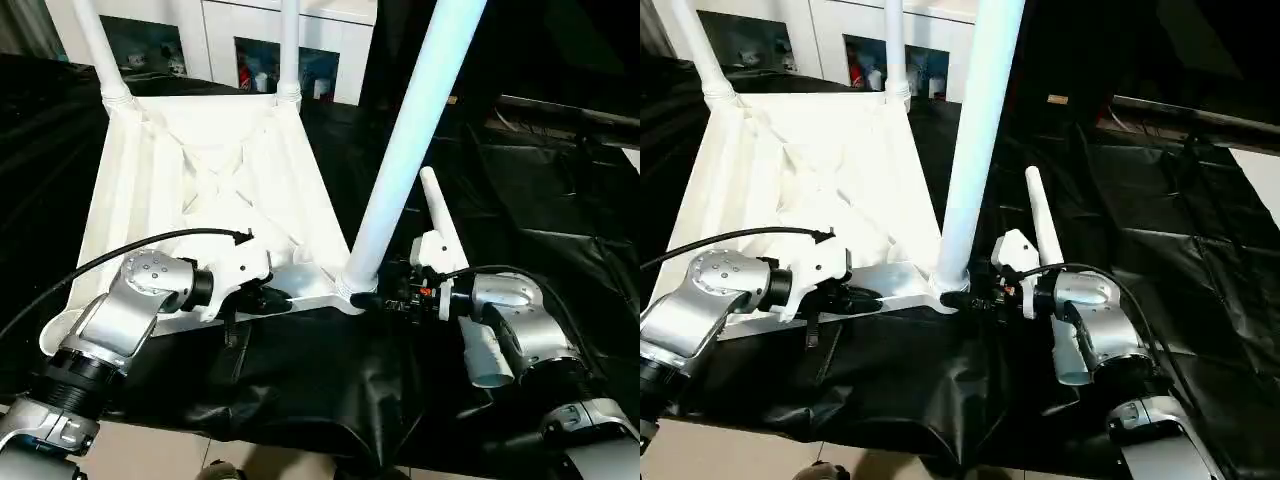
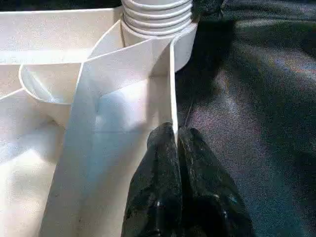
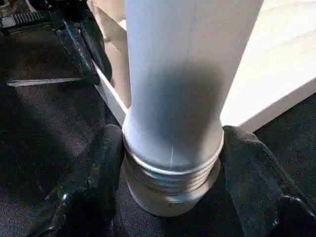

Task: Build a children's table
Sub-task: Rotate leg to tighten

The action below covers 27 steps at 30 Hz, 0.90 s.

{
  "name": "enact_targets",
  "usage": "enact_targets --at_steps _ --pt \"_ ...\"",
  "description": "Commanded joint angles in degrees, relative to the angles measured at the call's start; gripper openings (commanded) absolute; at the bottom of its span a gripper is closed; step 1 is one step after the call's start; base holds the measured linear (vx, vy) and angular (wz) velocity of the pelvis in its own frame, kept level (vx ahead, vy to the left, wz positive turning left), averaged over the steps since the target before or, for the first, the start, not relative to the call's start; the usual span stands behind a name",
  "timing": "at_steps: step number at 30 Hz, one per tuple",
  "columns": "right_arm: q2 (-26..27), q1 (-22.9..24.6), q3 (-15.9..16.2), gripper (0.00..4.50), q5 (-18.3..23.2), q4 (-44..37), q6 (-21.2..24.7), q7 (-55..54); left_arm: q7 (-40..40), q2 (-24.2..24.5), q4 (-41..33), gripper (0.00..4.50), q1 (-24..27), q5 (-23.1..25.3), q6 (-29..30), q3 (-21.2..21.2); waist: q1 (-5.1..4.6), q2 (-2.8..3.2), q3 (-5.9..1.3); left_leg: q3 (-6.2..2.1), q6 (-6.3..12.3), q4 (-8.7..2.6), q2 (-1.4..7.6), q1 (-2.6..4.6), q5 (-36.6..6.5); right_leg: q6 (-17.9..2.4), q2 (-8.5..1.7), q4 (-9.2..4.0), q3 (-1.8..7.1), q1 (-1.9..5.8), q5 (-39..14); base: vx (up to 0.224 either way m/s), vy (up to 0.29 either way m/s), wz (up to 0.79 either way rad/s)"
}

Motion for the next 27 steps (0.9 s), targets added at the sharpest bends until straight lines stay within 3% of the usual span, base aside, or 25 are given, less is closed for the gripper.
enact_targets --at_steps 1,3,5,7,13,15,19,20,27 --pt "0.4 -0.2 -0.2 2.67 -0.2 0.2 -0.5 -0.1 -1.1 -0.3 -1.3 0.0 0.7 -0.1 -0.4 -1.3 0.12 0.52 -4.27 0.25 3.66 -3.1 1.16 0.31 -7.8 -13.9 -3.75 -3.26 2.68 3.64 -7.4 0.0 0.0 0.0" --pt "0.7 -0.2 -0.4 2.67 0.8 0.1 0.9 0.7 -1.1 -0.3 -1.2 0.0 0.7 -0.1 -0.4 -1.3 0.1 0.58 -4.26 0.22 3.66 -3.12 1.17 0.28 -7.9 -13.9 -3.74 -3.27 2.68 3.65 -7.6 0.0 0.0 0.0" --pt "0.8 -0.1 -0.4 3.23 1.2 -0.1 1.5 1.3 -1.1 -0.3 -1.2 0.0 0.7 -0.1 -0.4 -1.3 0.1 0.58 -4.23 0.19 3.6 -3.13 1.19 0.31 -8.0 -13.7 -3.71 -3.26 2.66 3.64 -7.9 0.0 0.0 0.0" --pt "0.7 -0.2 -0.2 3.46 0.5 0.1 0.8 0.6 -1.0 -0.2 -1.1 0.0 0.7 -0.1 -0.5 -1.2 0.1 0.57 -4.24 0.2 3.66 -3.1 1.17 0.28 -7.6 -13.8 -3.71 -3.19 2.66 3.65 -7.5 0.0 0.0 0.0" --pt "0.6 -0.5 0.2 3.46 -0.8 1.0 -1.0 -0.2 -1.0 -0.1 -0.8 0.0 0.7 0.0 -0.6 -1.2 0.11 0.68 -4.37 0.21 3.63 -3.06 1.16 0.31 -7.3 -14.0 -3.69 -3.07 2.65 3.7 -6.5 0.0 0.0 0.0" --pt "0.7 -0.5 -0.2 3.12 -0.1 0.9 -0.4 0.5 -1.0 -0.2 -0.7 0.0 0.6 0.0 -0.7 -1.2 0.11 0.69 -4.34 0.22 3.74 -3.06 1.17 0.34 -7.4 -14.1 -3.69 -3.11 2.65 3.69 -6.5 0.0 0.0 0.0" --pt "0.8 -0.7 -0.7 3.02 0.5 1.1 -0.1 0.8 -1.0 -0.3 -0.4 0.0 0.3 0.0 -0.8 -1.2 0.17 0.74 -4.37 0.21 3.77 -3.05 1.17 0.34 -7.4 -14.3 -3.68 -3.07 2.64 3.71 -6.2 0.0 0.0 0.0" --pt "0.9 -0.7 -0.6 2.74 0.5 1.2 -0.2 0.8 -1.0 -0.3 -0.3 0.0 0.3 -0.1 -0.8 -1.2 0.18 0.7 -4.4 0.21 3.74 -3.04 1.17 0.34 -7.4 -14.2 -3.69 -3.05 2.64 3.73 -6.3 0.0 0.0 0.0" --pt "0.8 -0.5 -0.5 2.64 0.8 1.3 -0.4 1.3 -1.2 -0.3 -0.3 0.0 0.3 -0.1 -0.7 -1.3 0.23 0.74 -4.44 0.23 3.87 -2.98 1.14 0.32 -7.1 -14.4 -3.68 -2.97 2.65 3.79 -5.6 0.0 0.0 0.0"
